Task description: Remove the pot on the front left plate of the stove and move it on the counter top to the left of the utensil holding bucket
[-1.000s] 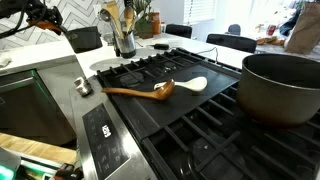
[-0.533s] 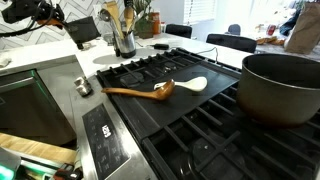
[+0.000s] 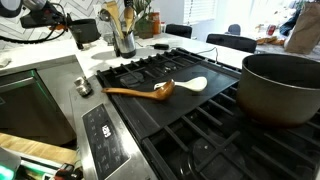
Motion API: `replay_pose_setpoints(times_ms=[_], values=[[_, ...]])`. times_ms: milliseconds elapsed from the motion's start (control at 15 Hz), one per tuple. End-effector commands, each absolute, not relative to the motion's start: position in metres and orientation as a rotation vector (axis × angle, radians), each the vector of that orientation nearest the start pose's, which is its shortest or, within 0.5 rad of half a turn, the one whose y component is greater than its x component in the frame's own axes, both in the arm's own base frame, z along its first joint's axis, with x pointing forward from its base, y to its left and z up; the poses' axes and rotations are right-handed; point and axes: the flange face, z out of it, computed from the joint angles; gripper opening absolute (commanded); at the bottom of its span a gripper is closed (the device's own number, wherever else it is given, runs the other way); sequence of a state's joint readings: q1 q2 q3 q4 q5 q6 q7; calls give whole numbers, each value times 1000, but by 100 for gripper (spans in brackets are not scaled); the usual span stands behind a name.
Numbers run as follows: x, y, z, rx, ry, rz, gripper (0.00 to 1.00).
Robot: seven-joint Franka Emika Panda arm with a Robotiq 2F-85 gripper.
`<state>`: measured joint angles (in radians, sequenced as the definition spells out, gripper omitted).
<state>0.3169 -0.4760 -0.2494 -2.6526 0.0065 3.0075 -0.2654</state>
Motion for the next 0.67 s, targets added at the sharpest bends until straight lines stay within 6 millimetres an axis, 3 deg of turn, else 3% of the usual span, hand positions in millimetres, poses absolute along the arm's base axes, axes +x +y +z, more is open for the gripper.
replay_pose_setpoints(times_ms=[0, 600], values=[[467, 25, 496, -2781, -374, -1217, 8], [524, 41, 475, -2854, -378, -1146, 8]])
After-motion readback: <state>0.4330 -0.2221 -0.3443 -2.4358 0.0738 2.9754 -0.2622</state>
